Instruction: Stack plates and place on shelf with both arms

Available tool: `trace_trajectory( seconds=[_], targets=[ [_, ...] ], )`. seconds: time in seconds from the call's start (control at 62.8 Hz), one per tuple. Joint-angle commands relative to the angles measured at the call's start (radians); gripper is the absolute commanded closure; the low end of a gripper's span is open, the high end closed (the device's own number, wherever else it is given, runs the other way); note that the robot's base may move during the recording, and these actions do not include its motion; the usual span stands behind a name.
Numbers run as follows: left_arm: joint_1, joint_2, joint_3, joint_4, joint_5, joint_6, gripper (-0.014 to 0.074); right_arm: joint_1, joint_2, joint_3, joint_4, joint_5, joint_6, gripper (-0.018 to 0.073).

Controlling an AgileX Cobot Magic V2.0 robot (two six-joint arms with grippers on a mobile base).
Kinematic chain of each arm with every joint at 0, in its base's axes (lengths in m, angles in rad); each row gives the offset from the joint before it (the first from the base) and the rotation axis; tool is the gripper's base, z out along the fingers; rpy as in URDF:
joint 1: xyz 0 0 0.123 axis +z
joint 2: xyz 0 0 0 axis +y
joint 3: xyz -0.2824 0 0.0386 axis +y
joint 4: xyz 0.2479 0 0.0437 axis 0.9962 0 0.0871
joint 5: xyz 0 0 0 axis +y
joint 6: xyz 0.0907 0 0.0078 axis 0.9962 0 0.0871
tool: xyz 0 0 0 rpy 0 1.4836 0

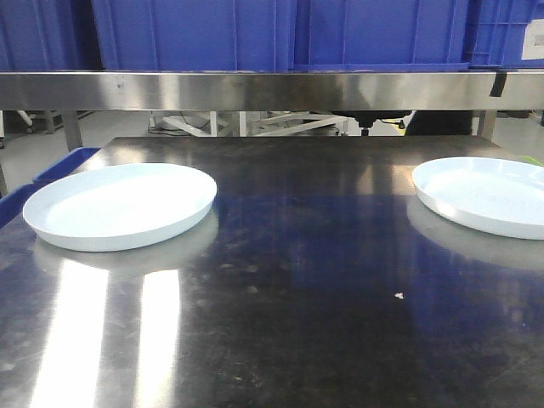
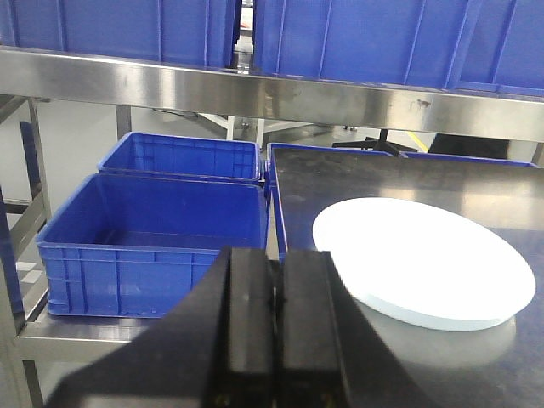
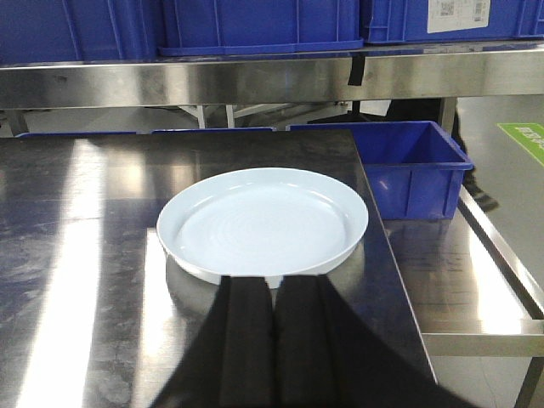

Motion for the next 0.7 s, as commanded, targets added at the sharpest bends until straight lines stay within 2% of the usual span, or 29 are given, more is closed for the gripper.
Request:
trace_trajectory(
  seconds=[0.0, 0.223, 0.493, 0.684],
  targets=[
    [0.002, -0.016, 0.022, -0.007, -0.088, -0.008, 0.0512, -0.001, -0.021, -0.016, -0.008, -0.089, 0.0, 0.0503],
    [0.002, -0.016, 0.022, -0.007, -0.088, -0.008, 0.0512, -0.001, -0.021, -0.016, -0.008, -0.089, 0.0, 0.0503],
    [0.002, -0.016, 0.022, -0.007, -0.158, -0.008, 0.0512, -0.001, -0.021, -0.016, -0.008, -0.089, 0.0, 0.0503],
    [0.002, -0.015, 0.003, -0.013, -0.279, -0.008, 0.0512, -0.001, -0.021, -0.016, -0.008, -0.089, 0.0, 0.0503]
  ],
)
